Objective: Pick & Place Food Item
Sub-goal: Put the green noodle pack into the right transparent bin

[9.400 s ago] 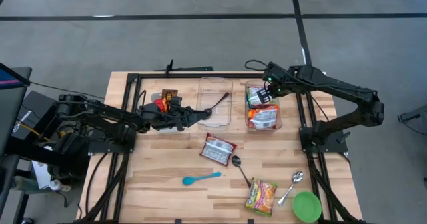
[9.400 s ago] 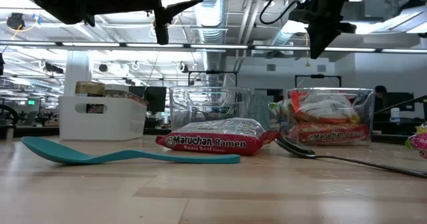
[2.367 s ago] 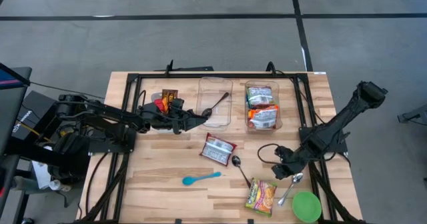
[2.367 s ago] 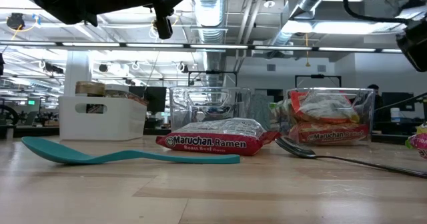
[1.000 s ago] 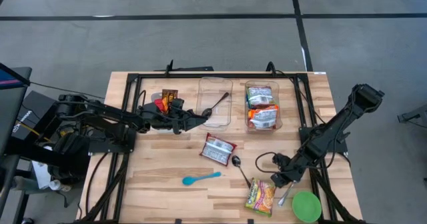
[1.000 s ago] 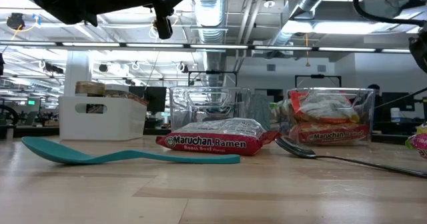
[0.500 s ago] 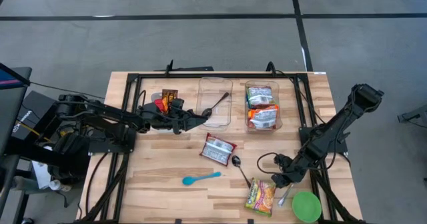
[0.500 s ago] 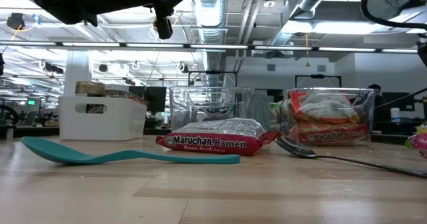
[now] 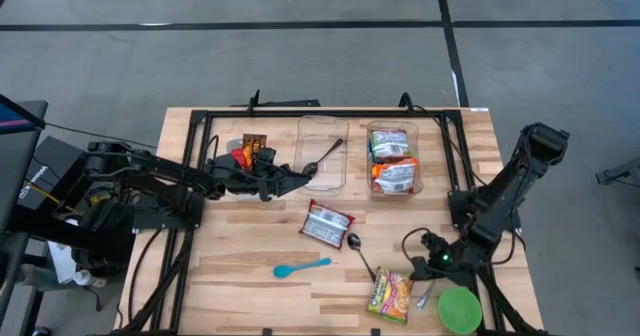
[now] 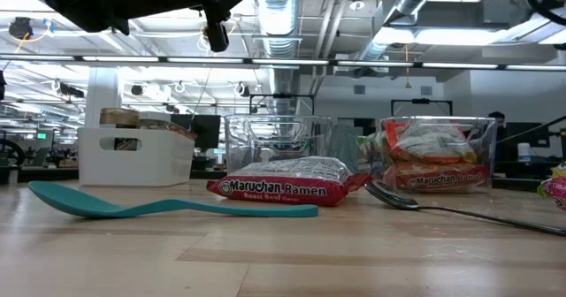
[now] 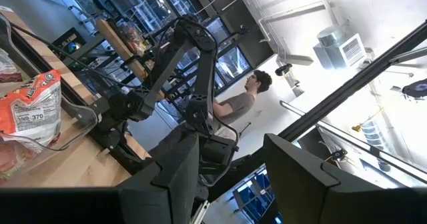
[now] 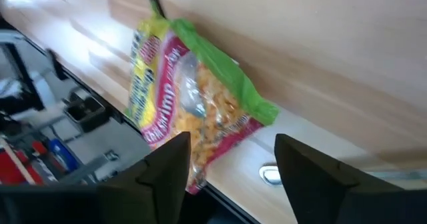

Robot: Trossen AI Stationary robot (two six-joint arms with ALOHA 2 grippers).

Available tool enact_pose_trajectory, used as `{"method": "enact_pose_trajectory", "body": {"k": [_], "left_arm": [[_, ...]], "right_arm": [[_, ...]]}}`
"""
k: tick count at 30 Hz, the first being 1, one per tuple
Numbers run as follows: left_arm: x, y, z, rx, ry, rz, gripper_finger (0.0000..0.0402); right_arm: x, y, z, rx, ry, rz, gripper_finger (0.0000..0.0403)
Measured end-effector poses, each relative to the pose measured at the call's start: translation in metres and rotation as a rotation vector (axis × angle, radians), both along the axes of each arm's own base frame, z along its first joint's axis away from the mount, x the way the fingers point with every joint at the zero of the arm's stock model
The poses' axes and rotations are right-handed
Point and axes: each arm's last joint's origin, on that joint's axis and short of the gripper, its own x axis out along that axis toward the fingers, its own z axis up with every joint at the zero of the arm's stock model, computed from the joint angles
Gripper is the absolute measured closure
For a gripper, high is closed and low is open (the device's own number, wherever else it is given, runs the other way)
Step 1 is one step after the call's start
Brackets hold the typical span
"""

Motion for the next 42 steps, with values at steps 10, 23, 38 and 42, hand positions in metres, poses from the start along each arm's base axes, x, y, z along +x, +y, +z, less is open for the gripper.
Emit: {"method": "enact_pose_trajectory", "body": {"k": [10,23,38,42], "left_arm": [[0.000,0.000,0.000,0.000,0.000,0.000,0.0238],[0.000,0.000,0.000,0.000,0.000,0.000,0.0238],[0.000,0.000,0.000,0.000,0.000,0.000,0.0238],[0.000,0.000,0.000,0.000,0.000,0.000,0.0238]], "right_arm": [[-0.001,0.000,0.000,0.010,-0.001,-0.033,0.0197],[0.007,0.011,-0.015,0.026,0.022,-0.022,0.0209],[0.017,0.026,-0.040,0.008,-0.026,-0.044,0.0212],[0.018,0.027,-0.040,-0.018,-0.052,-0.016,0.0221]]}}
